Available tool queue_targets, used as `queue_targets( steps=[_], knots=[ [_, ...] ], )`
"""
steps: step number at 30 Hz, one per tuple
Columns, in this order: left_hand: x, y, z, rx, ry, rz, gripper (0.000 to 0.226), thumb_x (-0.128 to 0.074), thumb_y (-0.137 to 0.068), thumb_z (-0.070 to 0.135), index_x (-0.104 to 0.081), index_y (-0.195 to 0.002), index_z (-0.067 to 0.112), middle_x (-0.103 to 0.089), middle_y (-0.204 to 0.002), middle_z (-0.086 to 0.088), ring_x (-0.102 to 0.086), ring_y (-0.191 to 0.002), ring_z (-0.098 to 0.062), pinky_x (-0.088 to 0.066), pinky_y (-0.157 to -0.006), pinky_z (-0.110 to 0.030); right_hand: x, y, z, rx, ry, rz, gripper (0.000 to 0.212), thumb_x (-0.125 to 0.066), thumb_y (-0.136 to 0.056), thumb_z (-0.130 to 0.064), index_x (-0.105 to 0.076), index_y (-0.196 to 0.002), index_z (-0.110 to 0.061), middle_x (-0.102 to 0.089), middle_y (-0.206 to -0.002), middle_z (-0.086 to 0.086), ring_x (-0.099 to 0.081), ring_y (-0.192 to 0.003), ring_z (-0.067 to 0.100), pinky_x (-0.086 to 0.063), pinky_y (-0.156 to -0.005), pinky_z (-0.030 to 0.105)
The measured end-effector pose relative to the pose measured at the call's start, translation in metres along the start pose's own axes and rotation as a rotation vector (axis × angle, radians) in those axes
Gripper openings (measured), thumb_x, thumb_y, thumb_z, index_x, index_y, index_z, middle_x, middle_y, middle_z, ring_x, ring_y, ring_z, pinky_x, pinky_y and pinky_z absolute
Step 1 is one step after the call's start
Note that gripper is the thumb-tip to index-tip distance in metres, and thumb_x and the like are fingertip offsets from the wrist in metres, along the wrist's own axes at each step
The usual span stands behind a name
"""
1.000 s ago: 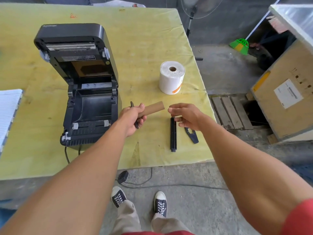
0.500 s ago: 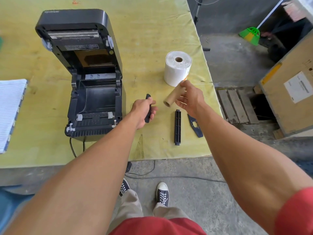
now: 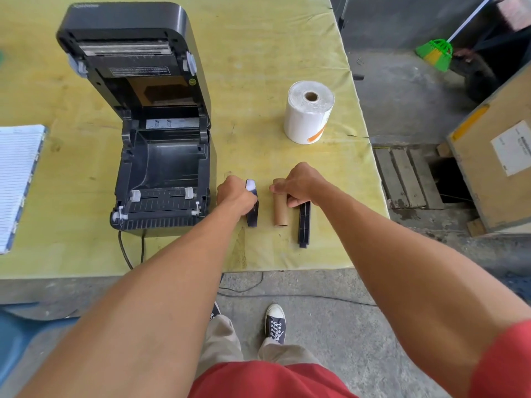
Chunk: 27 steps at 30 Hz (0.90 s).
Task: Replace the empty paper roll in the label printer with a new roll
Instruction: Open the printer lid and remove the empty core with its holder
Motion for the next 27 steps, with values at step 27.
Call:
queue_targets(
  steps=[27],
  knots=[
    [0.031,0.010,0.041,-0.402,-0.486,0.146,0.013,-0.053,-0.089,-0.010,-0.057,-0.087,0.003,-0.056,-0.093,-0.010,-0.056,-0.076,-0.026,-0.054,-0.068,-0.038,0.033,0.026,-0.017,0.065,0.172,0.120,0.030,-0.077,-0.086,-0.030,-0.059,-0.084,-0.005,-0.067,-0.073,0.014,-0.061,-0.067,0.024,-0.058,-0.087,0.044]
  ],
)
Point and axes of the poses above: each hand's wrist, its own y-axis away from the middle knuckle, its own x-axis out of the back of the hand, z = x × y, the point moved 6 cm from there along -y, towards the middle knuckle
